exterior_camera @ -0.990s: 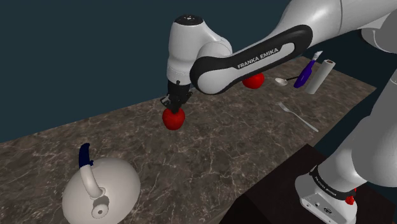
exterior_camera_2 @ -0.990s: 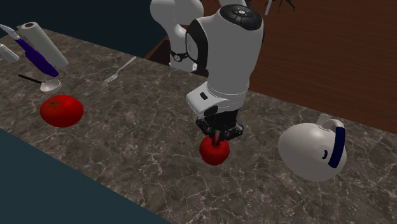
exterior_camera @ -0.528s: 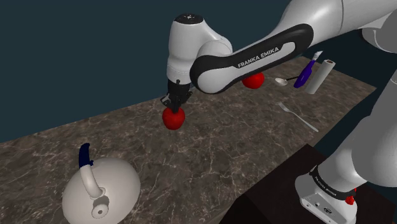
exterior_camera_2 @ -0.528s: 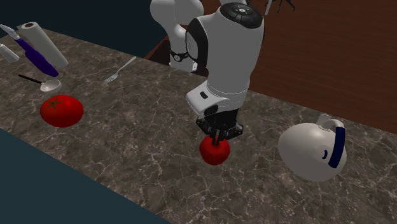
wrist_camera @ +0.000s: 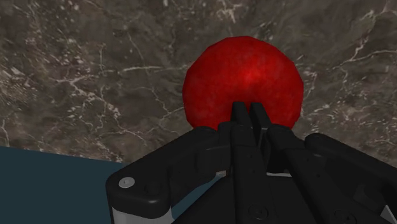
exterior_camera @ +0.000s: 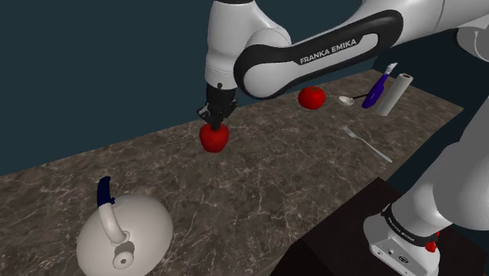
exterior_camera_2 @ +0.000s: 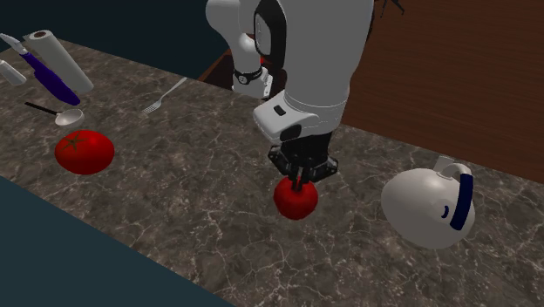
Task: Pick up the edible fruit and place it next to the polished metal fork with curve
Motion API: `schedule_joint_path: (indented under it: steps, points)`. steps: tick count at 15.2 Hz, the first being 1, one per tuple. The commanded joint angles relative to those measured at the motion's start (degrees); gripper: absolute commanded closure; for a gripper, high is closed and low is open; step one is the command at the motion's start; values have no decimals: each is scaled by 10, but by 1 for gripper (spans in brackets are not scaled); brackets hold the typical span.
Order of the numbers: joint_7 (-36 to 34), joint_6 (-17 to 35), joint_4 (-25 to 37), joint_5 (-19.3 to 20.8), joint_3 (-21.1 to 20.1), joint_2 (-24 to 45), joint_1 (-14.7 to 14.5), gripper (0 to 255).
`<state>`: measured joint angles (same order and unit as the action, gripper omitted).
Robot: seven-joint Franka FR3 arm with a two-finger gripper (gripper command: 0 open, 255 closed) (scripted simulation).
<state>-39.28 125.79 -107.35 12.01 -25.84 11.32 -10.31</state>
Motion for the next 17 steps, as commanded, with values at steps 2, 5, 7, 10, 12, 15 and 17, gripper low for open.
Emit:
schedule_joint_path:
  steps: [2, 5, 7, 10, 12, 15, 17]
  points:
    - [5, -21, 16, -5, -2, -6, 0, 255]
    - [10, -42, 31, -11, -3, -13, 1, 255]
    - [13, -56, 42, -14, -4, -16, 1, 255]
    - [17, -77, 59, -19, -5, -21, 1, 255]
    - [19, -92, 72, -21, -5, -24, 1, 255]
    - [23, -114, 91, -24, -6, -27, 1, 255]
    - [25, -129, 105, -25, -6, -28, 1, 255]
